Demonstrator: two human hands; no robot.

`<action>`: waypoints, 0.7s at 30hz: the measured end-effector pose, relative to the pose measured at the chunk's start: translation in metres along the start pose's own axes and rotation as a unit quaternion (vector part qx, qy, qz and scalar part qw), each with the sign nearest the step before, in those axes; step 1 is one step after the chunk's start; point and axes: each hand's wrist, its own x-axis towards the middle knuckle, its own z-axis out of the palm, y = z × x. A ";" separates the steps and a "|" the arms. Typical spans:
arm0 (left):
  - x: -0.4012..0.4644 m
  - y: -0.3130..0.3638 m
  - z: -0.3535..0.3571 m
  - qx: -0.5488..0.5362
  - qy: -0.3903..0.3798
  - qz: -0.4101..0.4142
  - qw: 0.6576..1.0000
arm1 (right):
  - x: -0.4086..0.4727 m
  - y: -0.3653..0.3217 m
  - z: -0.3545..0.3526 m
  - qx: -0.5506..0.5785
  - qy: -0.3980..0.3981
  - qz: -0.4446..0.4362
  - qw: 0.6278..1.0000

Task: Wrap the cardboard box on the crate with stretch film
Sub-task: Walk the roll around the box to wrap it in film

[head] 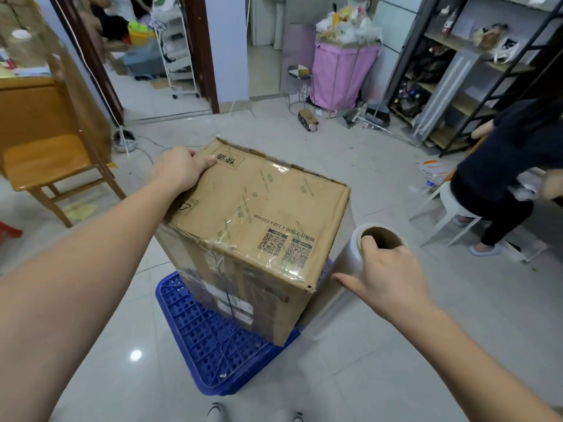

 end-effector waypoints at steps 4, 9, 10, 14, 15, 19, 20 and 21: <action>0.012 -0.010 -0.006 0.015 -0.055 0.078 0.995 | 0.006 -0.003 -0.001 -0.020 -0.016 0.088 0.996; 0.013 -0.027 -0.020 -0.027 -0.195 0.190 0.962 | 0.005 -0.013 -0.007 -0.029 -0.051 0.155 0.986; 0.012 -0.028 -0.018 -0.028 -0.184 0.194 0.963 | 0.003 -0.015 -0.006 -0.019 -0.059 0.170 0.983; 0.008 -0.029 -0.013 -0.035 -0.165 0.174 0.970 | 0.001 -0.029 -0.007 -0.017 -0.058 0.212 0.975; 0.009 -0.029 -0.012 -0.031 -0.169 0.173 0.970 | 0.000 -0.033 -0.006 -0.019 -0.049 0.218 0.975; 0.019 -0.028 -0.006 -0.023 -0.171 0.174 0.970 | -0.007 -0.040 0.010 0.024 0.041 0.209 0.977; 0.020 -0.028 -0.005 -0.022 -0.165 0.173 0.971 | -0.011 -0.039 0.013 0.037 0.057 0.203 0.977; 0.022 -0.029 -0.004 -0.020 -0.158 0.172 0.972 | -0.015 -0.038 0.014 0.049 0.060 0.200 0.977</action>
